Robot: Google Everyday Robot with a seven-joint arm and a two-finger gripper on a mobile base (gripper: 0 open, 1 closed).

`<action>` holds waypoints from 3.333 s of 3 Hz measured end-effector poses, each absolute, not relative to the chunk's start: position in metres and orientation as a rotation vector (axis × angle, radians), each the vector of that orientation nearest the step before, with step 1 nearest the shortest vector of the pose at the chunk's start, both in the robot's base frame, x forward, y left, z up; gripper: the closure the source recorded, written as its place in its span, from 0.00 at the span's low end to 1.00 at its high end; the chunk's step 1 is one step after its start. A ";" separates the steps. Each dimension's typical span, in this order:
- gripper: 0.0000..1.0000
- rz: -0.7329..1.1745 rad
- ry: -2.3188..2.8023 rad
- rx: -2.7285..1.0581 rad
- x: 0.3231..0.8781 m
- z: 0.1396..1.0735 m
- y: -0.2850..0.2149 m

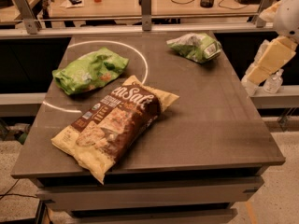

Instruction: Move green jalapeno chip bag near brown chip bag

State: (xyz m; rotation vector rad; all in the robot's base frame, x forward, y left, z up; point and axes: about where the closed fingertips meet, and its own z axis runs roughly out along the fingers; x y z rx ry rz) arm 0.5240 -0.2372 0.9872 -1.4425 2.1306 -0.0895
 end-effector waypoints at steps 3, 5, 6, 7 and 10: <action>0.00 0.093 2.038 -1.008 0.614 0.974 -0.259; 0.00 0.151 1.937 -0.870 0.642 0.971 -0.247; 0.00 0.149 1.933 -0.866 0.643 0.972 -0.246; 0.00 0.174 1.926 -0.861 0.643 0.973 -0.244; 0.00 0.154 1.919 -0.804 0.692 0.934 -0.249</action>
Offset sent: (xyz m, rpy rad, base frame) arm 0.1022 -0.0347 -0.0006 0.3059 -0.1871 -0.2178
